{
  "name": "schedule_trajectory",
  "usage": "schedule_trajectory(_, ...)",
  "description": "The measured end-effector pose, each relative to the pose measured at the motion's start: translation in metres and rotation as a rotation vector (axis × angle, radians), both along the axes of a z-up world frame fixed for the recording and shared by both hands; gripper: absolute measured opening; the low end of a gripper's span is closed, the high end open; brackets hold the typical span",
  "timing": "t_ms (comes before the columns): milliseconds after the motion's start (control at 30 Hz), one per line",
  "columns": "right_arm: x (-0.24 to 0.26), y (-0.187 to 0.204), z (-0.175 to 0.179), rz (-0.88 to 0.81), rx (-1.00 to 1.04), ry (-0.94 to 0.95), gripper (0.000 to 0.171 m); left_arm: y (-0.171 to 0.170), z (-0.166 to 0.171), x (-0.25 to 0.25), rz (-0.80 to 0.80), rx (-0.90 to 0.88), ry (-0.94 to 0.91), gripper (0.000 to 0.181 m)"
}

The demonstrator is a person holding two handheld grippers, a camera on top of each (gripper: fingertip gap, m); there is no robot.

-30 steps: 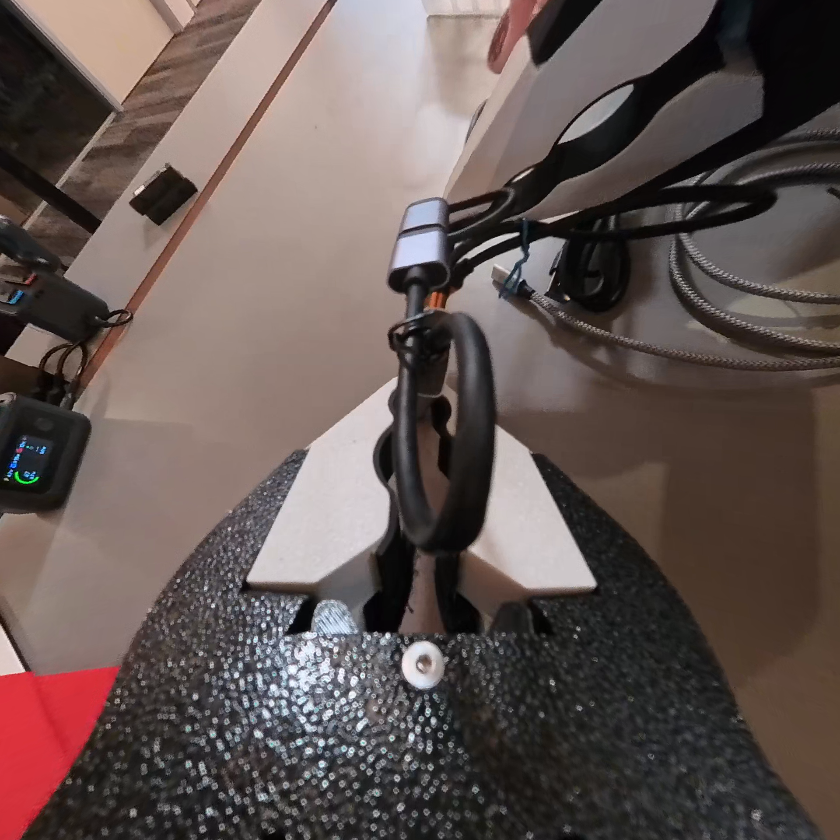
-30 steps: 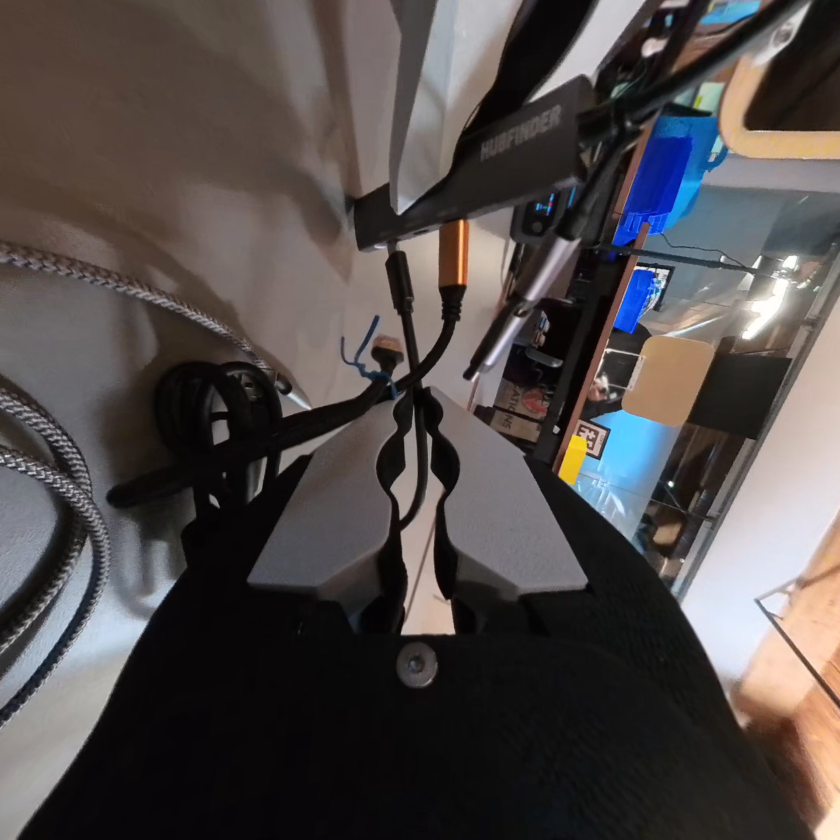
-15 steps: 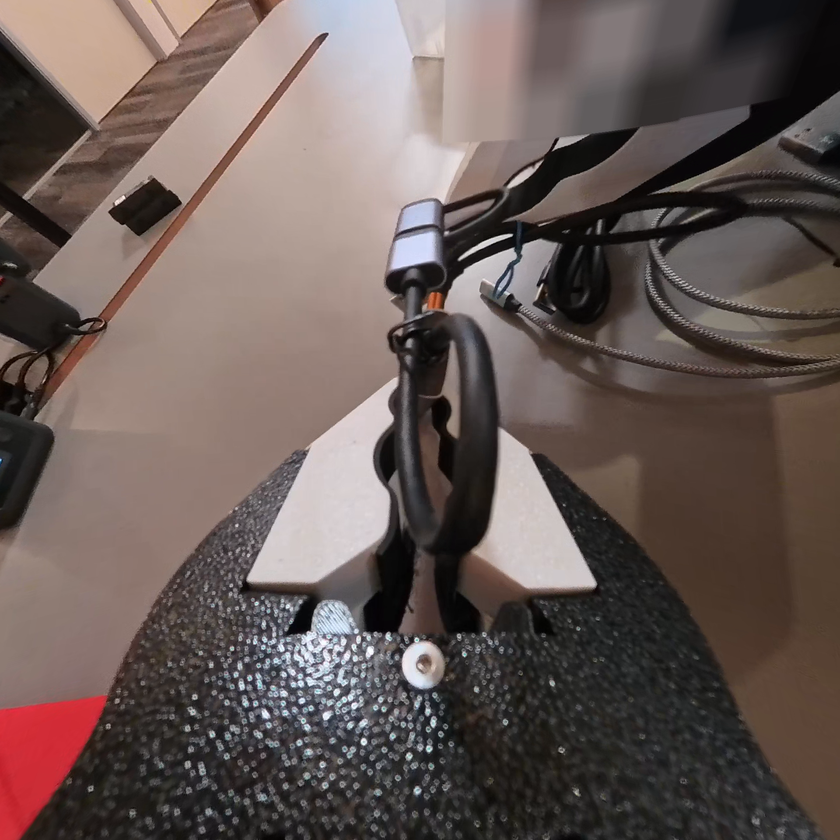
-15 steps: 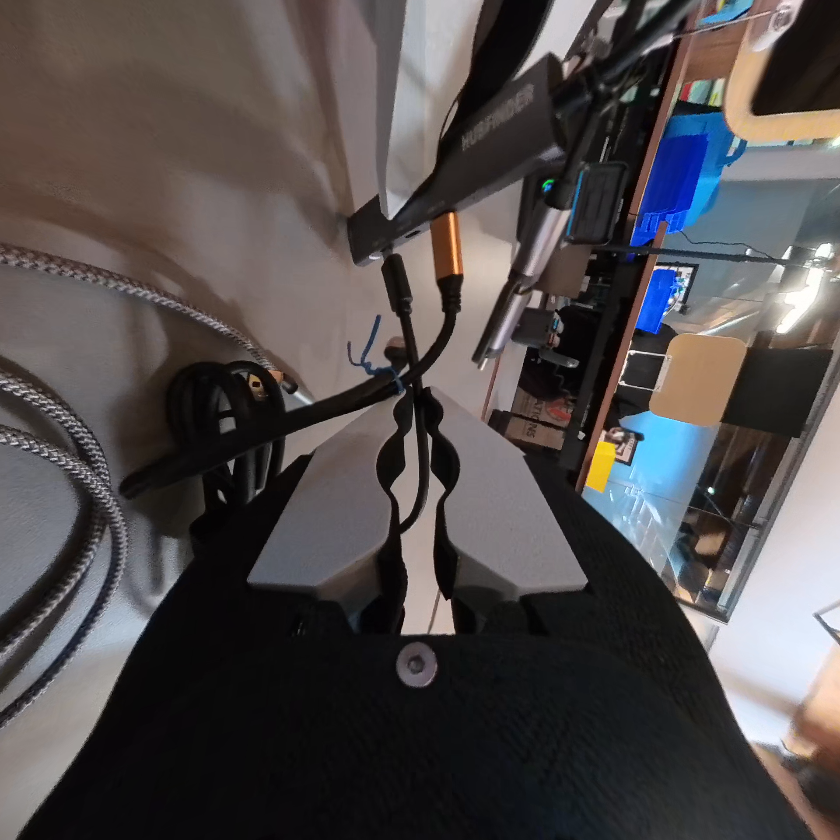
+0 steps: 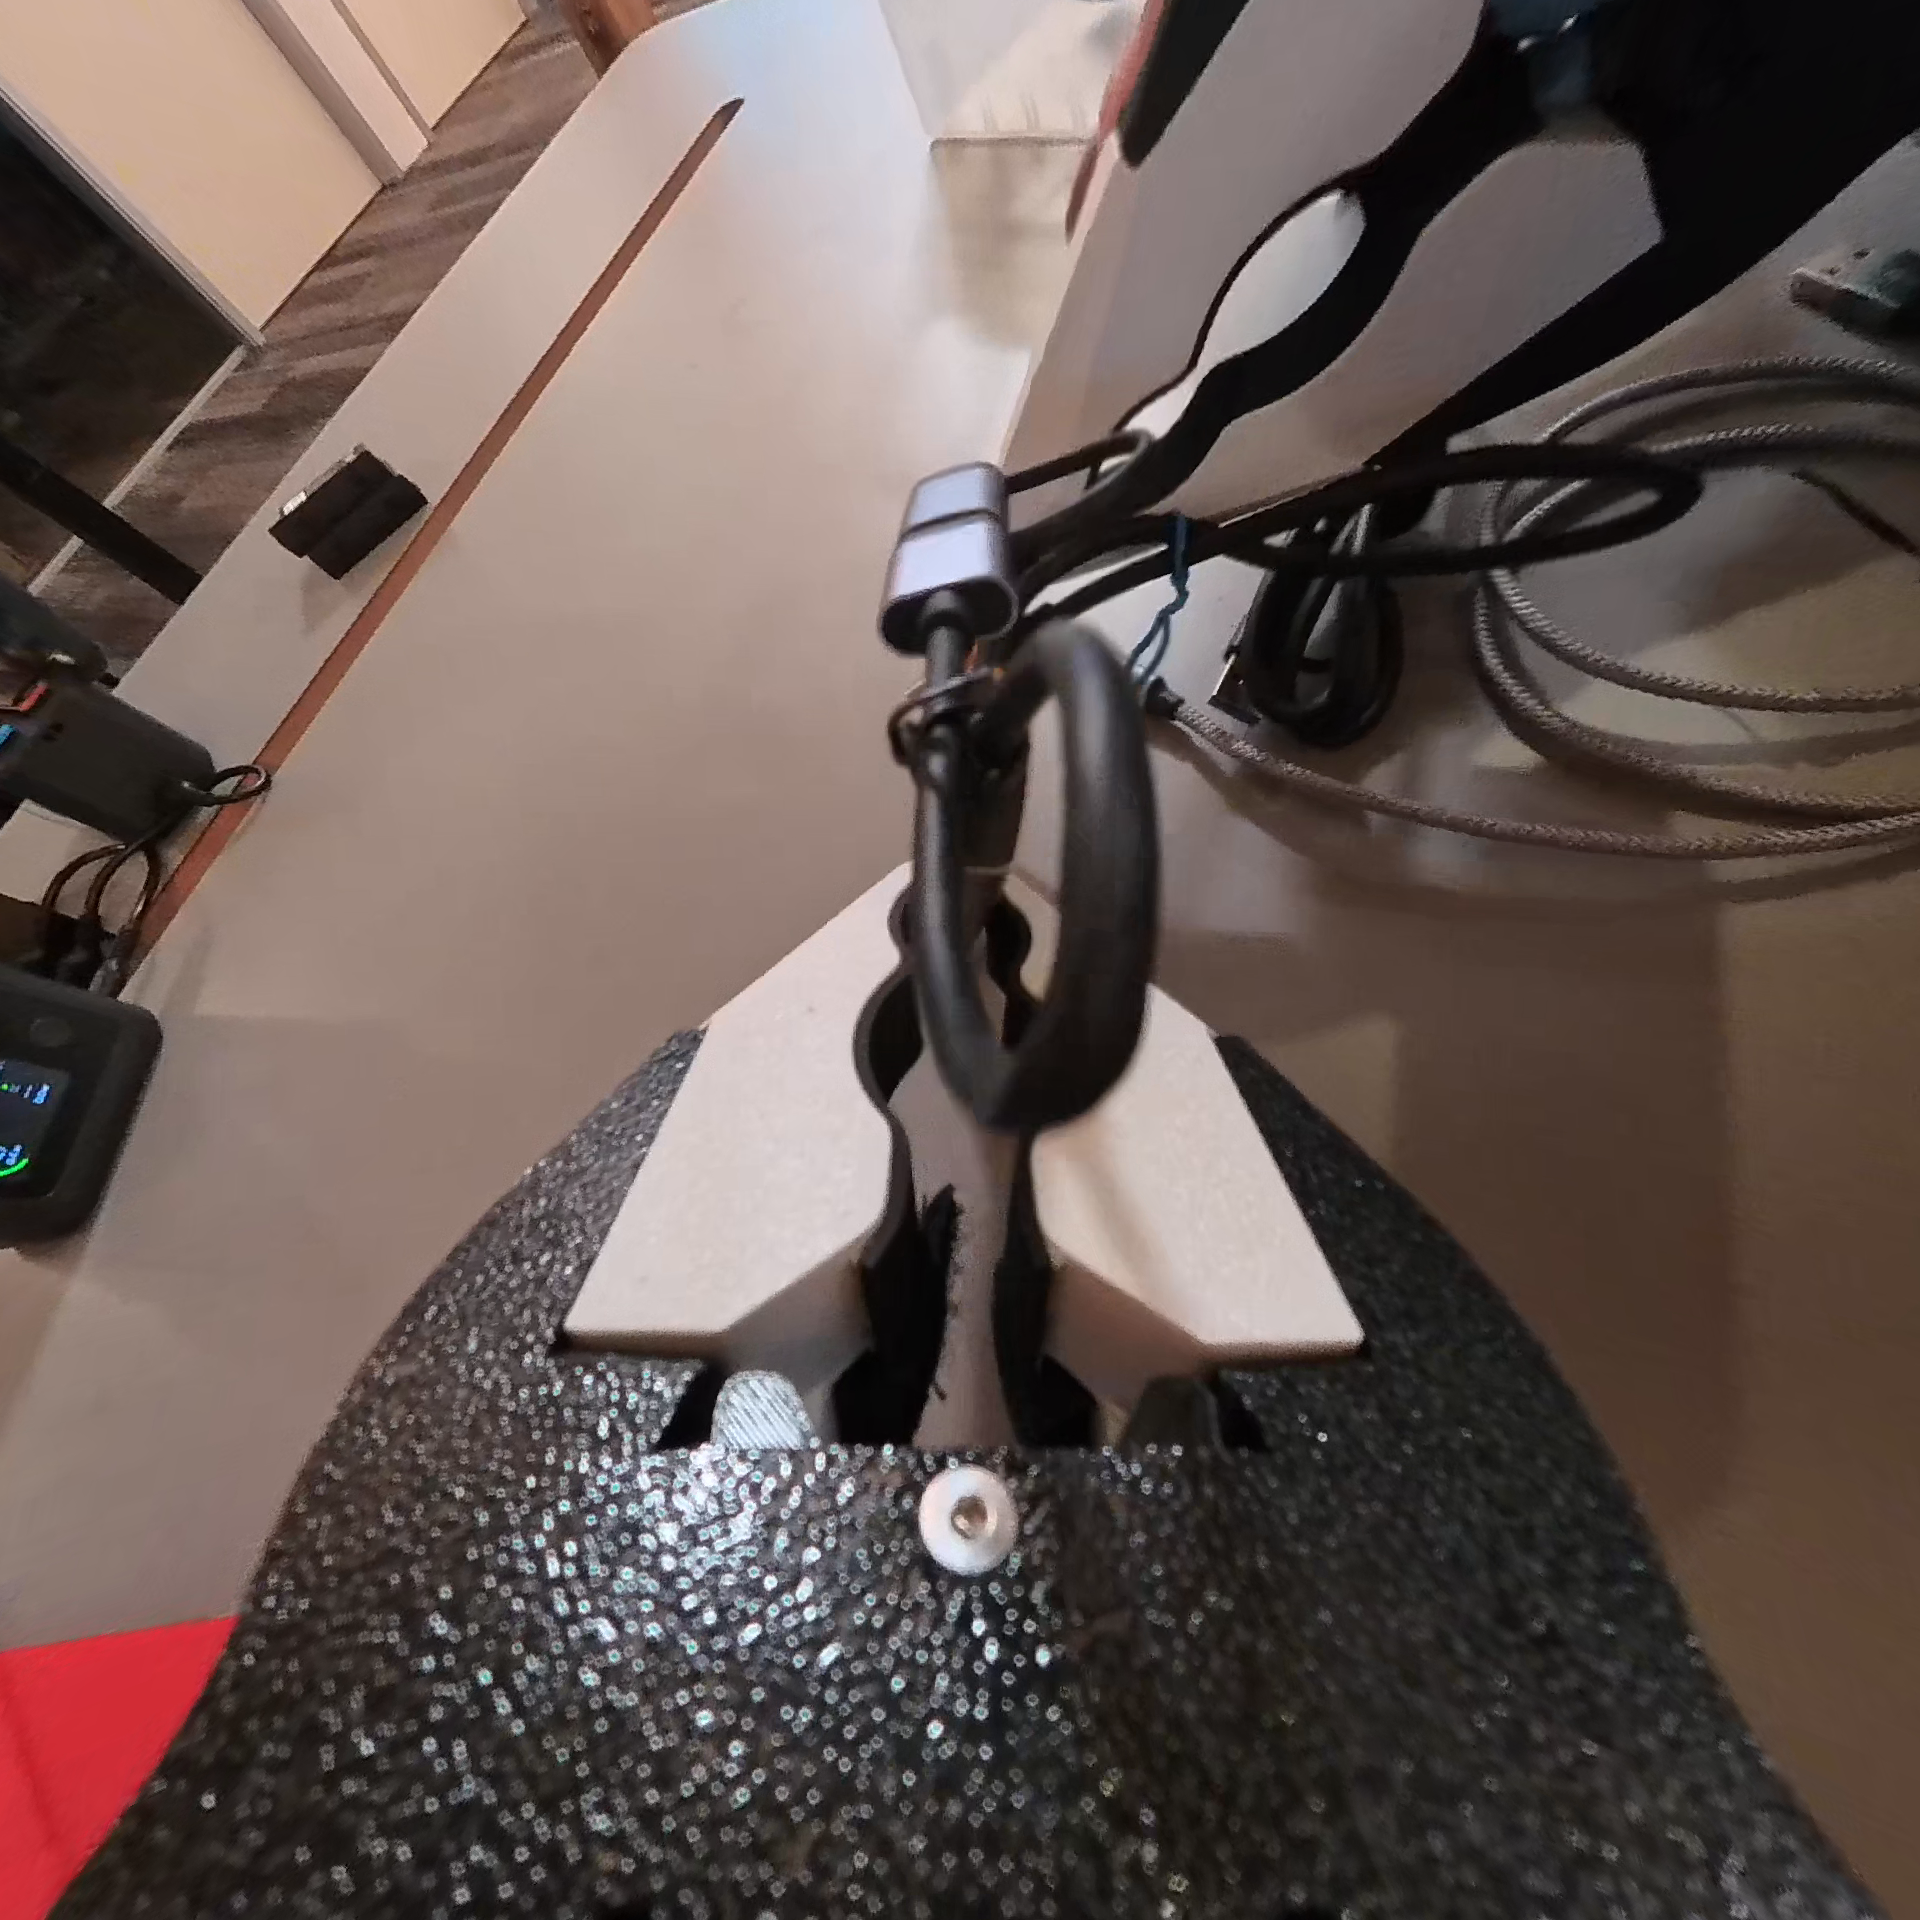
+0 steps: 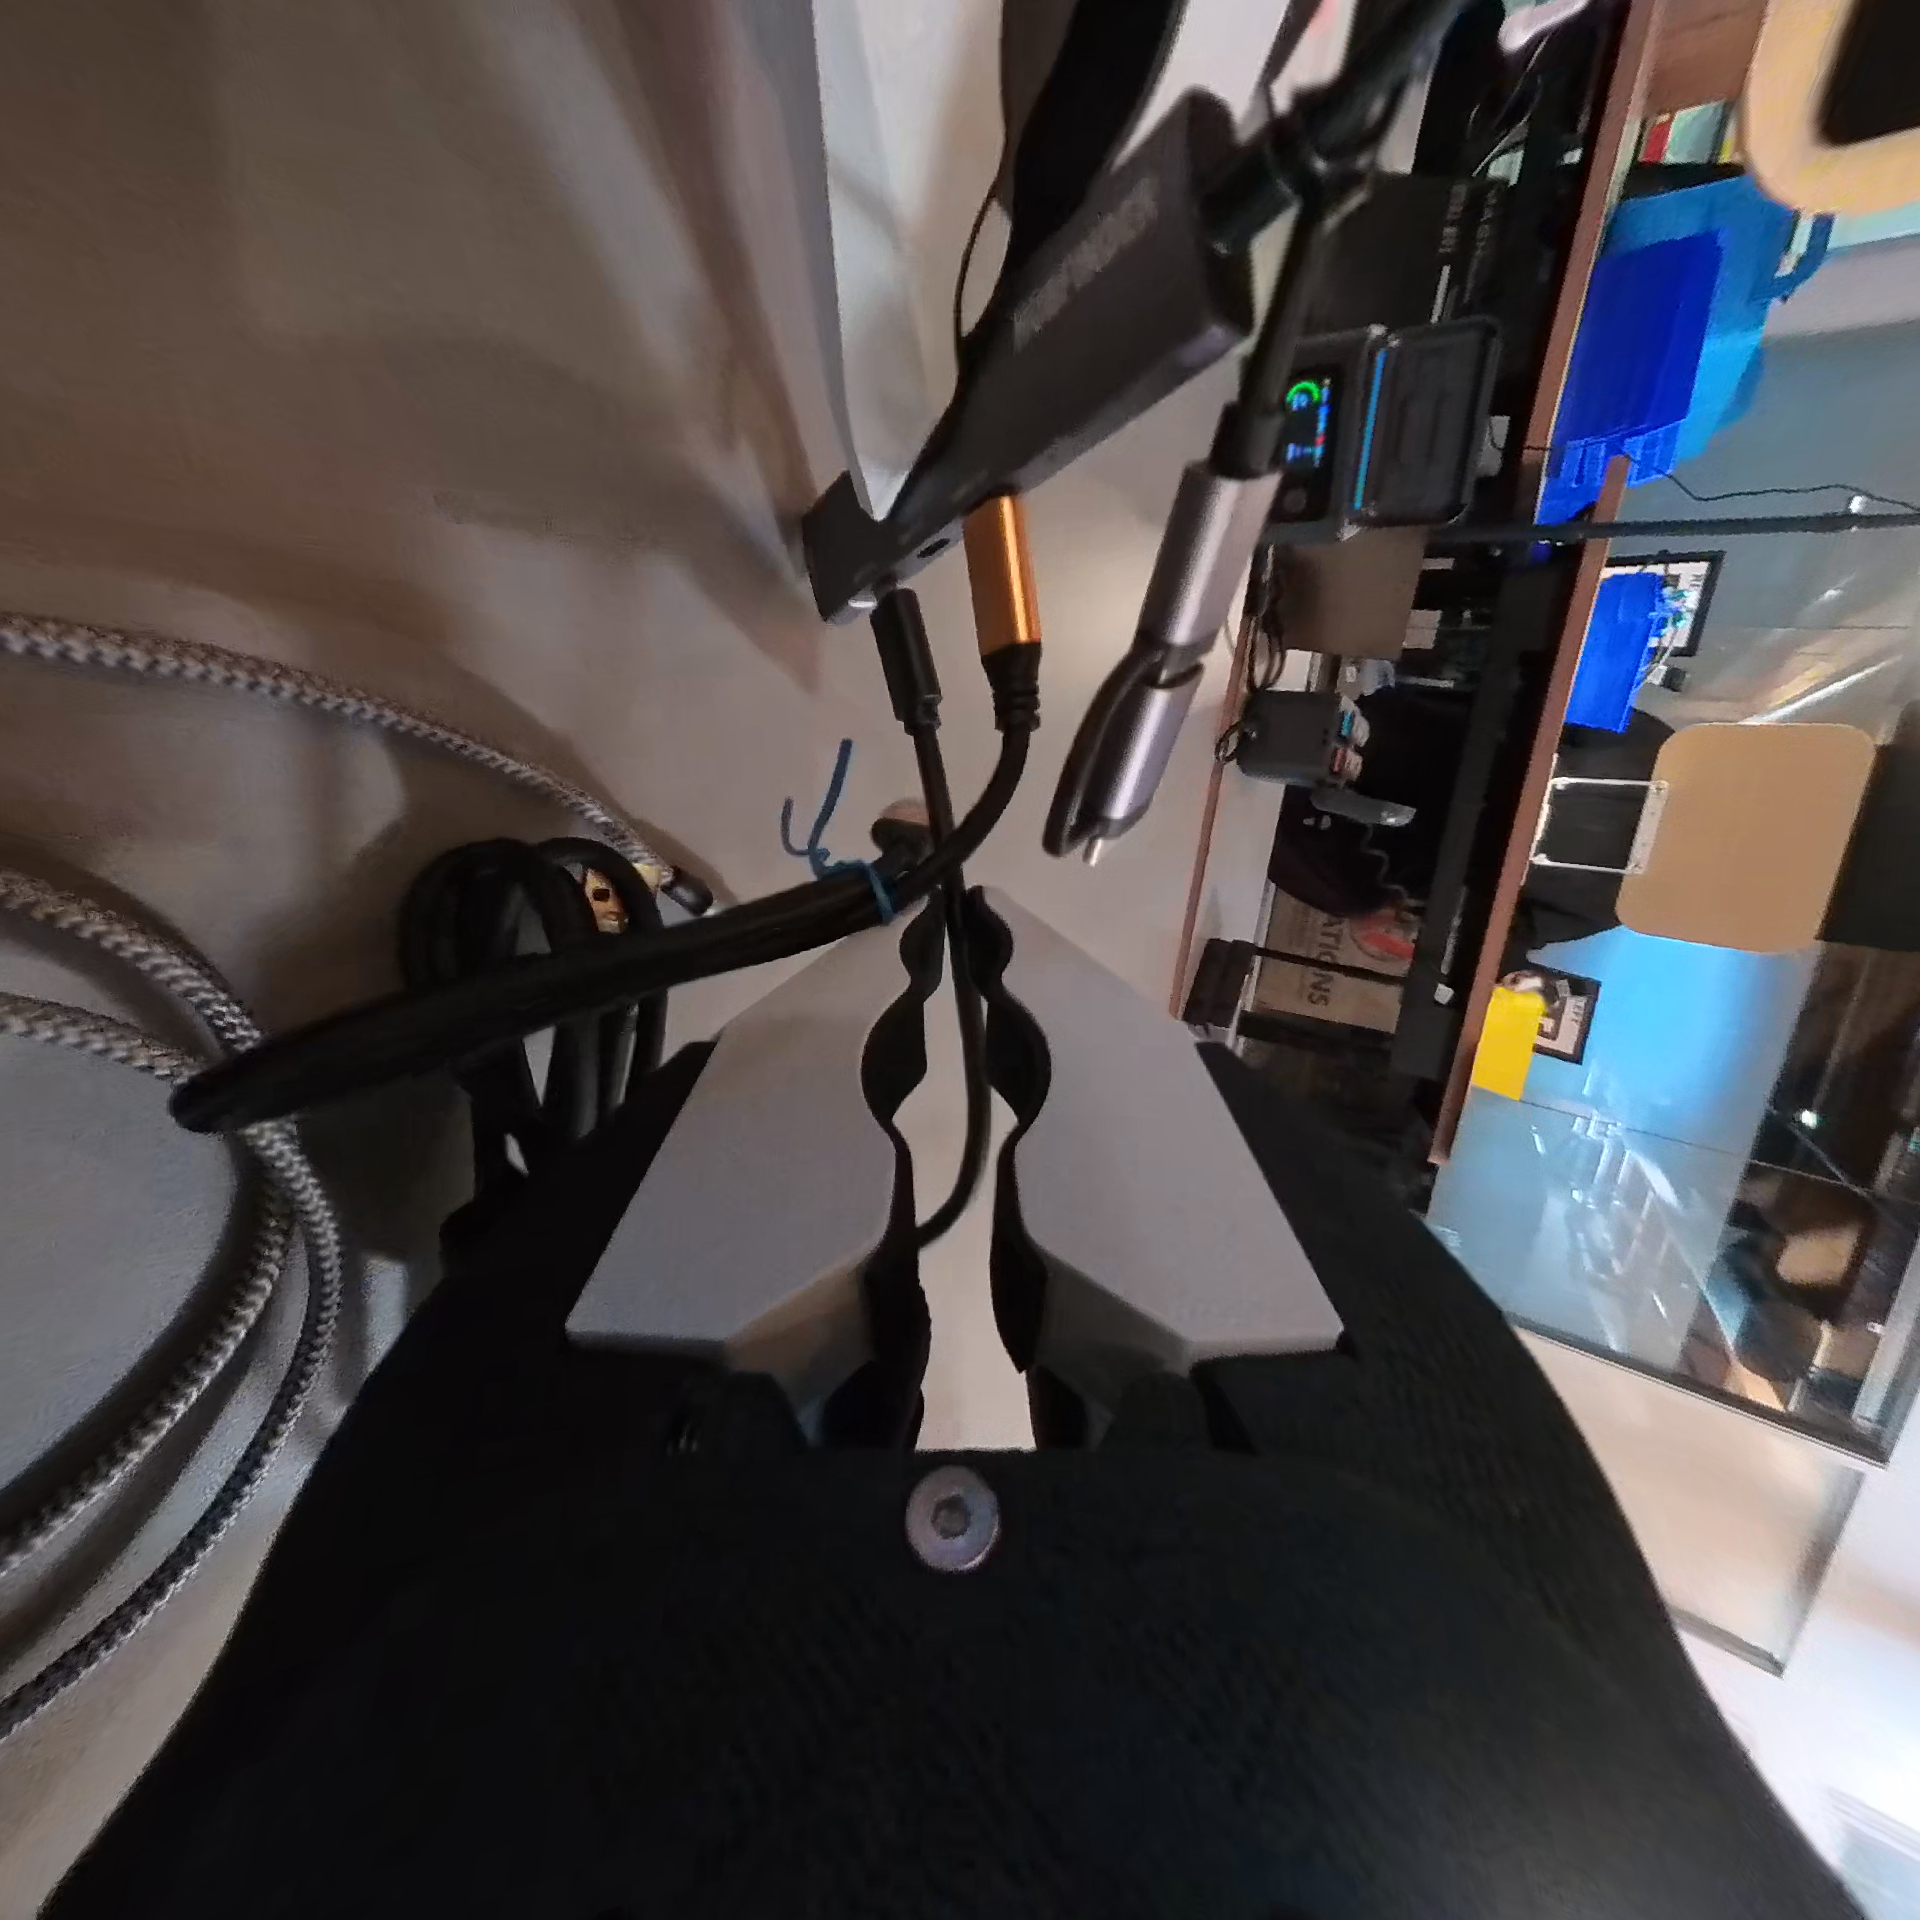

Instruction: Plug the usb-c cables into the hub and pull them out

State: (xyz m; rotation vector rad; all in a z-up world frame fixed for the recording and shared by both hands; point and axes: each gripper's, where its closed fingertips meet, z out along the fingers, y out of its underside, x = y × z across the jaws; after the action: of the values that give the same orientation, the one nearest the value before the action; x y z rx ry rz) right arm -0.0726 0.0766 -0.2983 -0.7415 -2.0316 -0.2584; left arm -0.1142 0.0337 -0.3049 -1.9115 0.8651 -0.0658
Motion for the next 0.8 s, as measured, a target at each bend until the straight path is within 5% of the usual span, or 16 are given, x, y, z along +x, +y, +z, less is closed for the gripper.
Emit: schedule_trajectory(800,-0.016,-0.008,0.002,0.045,-0.160,0.153,0.001,0.003,-0.001,-0.009,-0.028,0.000,-0.050,0.008)
